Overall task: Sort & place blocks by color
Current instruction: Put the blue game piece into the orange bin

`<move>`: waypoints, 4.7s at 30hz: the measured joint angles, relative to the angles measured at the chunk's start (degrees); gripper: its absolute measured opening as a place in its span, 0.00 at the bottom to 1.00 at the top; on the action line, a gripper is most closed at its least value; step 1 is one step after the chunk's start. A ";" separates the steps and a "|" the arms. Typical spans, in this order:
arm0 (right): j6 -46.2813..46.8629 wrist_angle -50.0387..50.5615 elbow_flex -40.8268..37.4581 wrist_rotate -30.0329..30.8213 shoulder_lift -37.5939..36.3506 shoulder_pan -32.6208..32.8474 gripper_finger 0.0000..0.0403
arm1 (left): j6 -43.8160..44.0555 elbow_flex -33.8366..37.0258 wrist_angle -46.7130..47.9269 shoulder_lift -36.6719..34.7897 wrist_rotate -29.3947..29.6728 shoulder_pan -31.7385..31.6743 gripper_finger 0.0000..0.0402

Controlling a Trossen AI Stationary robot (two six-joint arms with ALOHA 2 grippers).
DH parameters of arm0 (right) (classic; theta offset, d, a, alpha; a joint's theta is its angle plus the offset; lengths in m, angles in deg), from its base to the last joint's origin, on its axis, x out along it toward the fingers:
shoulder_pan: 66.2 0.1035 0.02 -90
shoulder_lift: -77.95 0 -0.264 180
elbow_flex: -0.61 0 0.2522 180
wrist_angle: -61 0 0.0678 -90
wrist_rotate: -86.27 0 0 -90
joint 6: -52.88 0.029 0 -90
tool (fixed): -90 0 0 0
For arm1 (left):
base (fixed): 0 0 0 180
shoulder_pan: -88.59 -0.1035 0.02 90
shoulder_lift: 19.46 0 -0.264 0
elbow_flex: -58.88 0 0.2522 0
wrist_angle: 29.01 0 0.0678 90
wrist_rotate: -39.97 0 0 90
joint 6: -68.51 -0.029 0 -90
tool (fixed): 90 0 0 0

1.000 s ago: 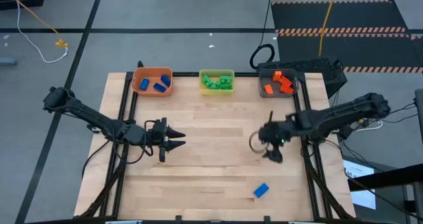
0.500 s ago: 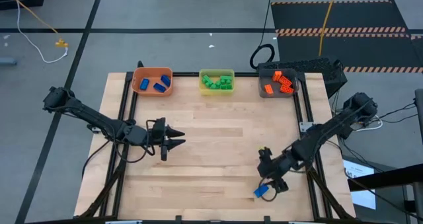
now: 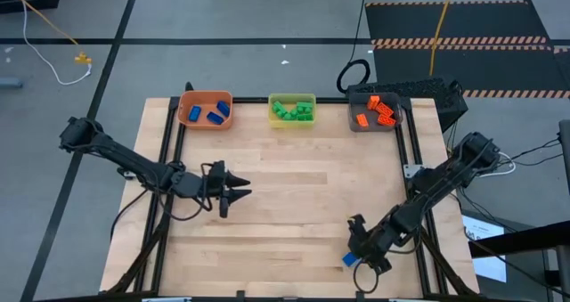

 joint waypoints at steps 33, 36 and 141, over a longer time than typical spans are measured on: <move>-3.21 -7.26 0.04 14.40 9.36 1.34 0.31 | 1.62 0.00 -0.56 0.84 0.02 0.00 0.39; -3.21 -9.27 -0.04 15.15 9.51 1.27 0.31 | 1.89 0.00 -0.56 0.84 0.02 0.00 0.39; -9.61 -45.67 0.02 -12.44 9.41 -38.64 0.31 | -74.67 -25.16 0.42 32.66 3.95 0.07 0.60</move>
